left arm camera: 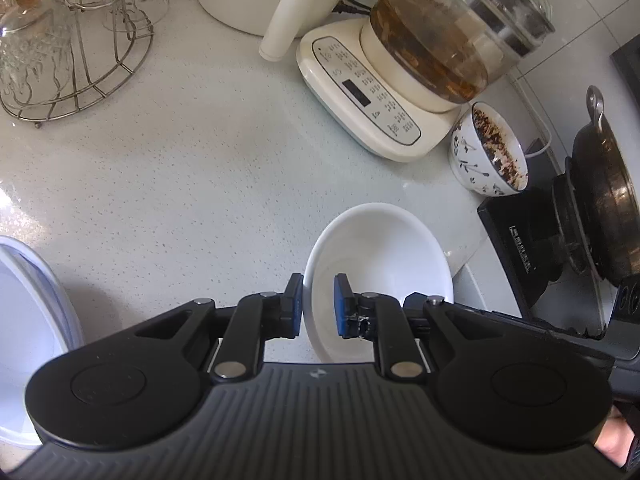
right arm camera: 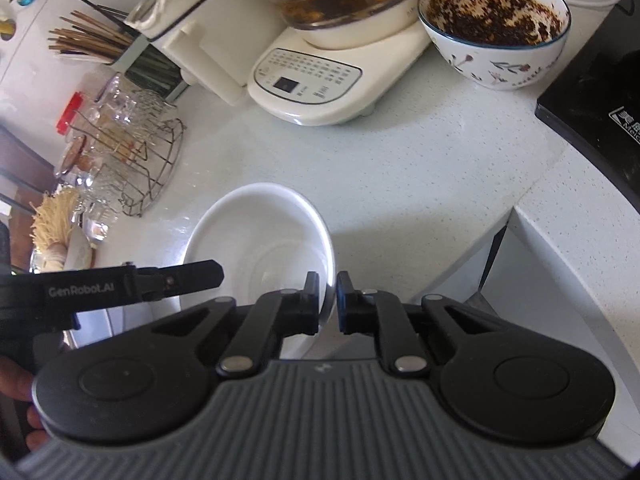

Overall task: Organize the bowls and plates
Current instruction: 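Close the left and right tools on the white bowl's rim, then lift the white bowl with both tools and carry it over the light blue bowls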

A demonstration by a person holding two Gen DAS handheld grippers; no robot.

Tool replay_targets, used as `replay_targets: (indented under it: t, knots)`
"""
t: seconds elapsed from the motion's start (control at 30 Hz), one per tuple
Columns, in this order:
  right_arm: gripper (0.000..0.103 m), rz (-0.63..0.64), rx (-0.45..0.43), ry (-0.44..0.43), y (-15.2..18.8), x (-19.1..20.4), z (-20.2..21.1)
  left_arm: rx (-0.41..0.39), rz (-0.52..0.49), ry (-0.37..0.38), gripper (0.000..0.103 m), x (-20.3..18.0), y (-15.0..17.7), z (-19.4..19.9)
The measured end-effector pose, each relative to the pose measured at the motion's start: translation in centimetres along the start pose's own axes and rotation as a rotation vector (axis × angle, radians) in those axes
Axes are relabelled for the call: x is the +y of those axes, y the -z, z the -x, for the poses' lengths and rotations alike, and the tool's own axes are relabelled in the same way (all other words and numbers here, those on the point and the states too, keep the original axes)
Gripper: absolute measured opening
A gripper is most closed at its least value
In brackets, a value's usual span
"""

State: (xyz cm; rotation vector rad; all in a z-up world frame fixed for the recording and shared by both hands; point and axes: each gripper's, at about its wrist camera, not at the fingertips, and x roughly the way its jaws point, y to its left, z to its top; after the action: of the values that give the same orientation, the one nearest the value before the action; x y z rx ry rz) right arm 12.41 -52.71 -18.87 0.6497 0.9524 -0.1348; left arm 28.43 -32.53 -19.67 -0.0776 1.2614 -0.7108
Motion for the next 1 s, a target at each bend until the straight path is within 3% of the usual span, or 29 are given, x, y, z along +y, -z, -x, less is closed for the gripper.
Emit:
replay_targets:
  t: [1.0]
  knots:
    - [0.011,0.057,-0.17,-0.001,0.7,7.6,5.4,-0.114,-0.034,0.049,0.019,1.1,-0.2,10.3]
